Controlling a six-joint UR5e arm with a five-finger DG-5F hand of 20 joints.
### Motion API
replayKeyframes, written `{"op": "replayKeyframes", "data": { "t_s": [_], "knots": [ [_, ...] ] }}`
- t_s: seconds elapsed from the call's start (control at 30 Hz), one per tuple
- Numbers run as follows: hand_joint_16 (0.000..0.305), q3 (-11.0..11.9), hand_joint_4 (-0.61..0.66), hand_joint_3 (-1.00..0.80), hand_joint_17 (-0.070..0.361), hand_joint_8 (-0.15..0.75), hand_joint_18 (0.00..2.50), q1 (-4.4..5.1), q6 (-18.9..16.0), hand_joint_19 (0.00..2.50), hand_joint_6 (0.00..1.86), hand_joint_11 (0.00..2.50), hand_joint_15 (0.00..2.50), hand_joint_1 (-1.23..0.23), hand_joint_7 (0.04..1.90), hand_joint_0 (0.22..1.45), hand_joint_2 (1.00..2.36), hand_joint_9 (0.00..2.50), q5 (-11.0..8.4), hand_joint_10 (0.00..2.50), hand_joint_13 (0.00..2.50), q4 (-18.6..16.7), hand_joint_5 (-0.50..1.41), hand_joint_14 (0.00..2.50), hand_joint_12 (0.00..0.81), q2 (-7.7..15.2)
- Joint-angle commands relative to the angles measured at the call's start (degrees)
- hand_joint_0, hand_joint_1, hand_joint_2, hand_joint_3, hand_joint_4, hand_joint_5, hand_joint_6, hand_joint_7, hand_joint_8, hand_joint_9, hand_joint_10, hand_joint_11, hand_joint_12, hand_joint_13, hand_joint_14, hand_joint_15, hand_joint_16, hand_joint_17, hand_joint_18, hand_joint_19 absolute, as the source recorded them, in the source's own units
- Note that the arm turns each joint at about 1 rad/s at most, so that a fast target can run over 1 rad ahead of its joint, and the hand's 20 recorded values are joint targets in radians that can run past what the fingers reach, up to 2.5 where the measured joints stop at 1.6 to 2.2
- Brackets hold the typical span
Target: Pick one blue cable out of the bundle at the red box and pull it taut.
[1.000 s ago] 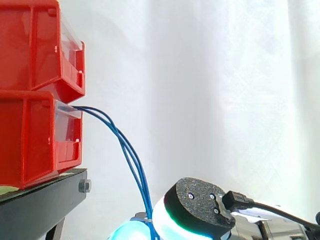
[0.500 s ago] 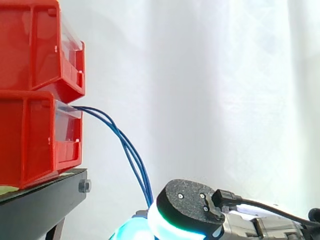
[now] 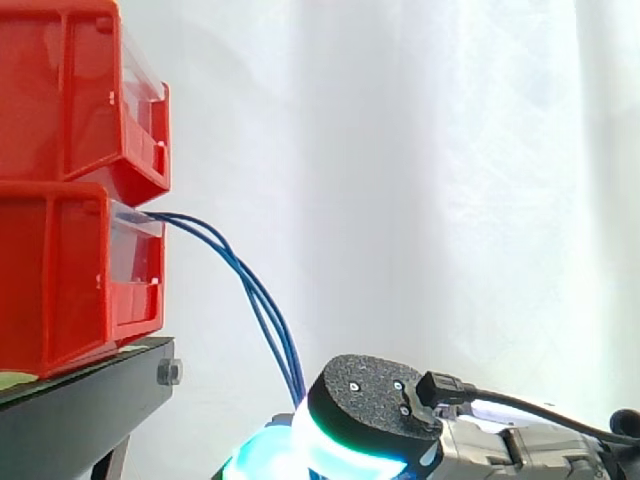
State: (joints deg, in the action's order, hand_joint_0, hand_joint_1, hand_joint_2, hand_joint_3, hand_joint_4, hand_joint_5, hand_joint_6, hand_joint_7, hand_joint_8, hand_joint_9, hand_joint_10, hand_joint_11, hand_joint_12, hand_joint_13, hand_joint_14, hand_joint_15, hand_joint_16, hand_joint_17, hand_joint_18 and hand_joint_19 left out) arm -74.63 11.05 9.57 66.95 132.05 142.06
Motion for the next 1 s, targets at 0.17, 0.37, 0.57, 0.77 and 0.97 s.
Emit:
{"op": "replayKeyframes", "data": {
  "t_s": [0.17, 0.37, 0.57, 0.77, 0.97],
  "knots": [
    [0.050, 0.0, 0.21, -0.39, 0.112, 0.317, 0.57, -0.24, -0.5, 0.35, 0.51, 0.55, 0.30, -0.68, 1.24, 0.57, 1.01, 0.71, 0.37, 0.01, 0.62, 0.1, -0.09, 0.01, 0.392, 0.0],
    [0.049, 0.0, 0.11, -0.32, 0.110, 0.321, 0.59, -0.33, -0.5, 0.35, 0.61, 0.55, 0.29, -0.69, 1.15, 0.59, 1.01, 0.77, 0.46, 0.01, 0.64, 0.1, -0.09, 0.01, 0.390, 0.0],
    [0.054, 0.1, 0.05, -0.17, 0.122, 0.338, 0.64, -0.60, -0.3, 0.33, 0.77, 0.57, 0.30, -0.69, 0.93, 0.57, 1.01, 0.77, 0.46, 0.01, 0.66, -0.2, -0.14, 0.01, 0.415, 0.0],
    [0.052, 0.8, 0.06, -0.16, 0.117, 0.327, 0.63, -0.60, -0.3, 0.33, 0.85, 0.61, 0.30, -0.76, 0.91, 0.58, 1.02, 0.76, 0.46, 0.01, 0.65, 0.0, -0.17, 0.01, 0.403, 0.0],
    [0.049, 1.3, 0.03, -0.21, 0.110, 0.315, 0.61, -0.95, -0.4, 0.35, 0.86, 0.63, 0.30, -0.78, 0.96, 0.59, 1.02, 0.76, 0.72, 0.01, 0.64, 0.0, -0.18, 0.01, 0.388, 0.0]
  ]
}}
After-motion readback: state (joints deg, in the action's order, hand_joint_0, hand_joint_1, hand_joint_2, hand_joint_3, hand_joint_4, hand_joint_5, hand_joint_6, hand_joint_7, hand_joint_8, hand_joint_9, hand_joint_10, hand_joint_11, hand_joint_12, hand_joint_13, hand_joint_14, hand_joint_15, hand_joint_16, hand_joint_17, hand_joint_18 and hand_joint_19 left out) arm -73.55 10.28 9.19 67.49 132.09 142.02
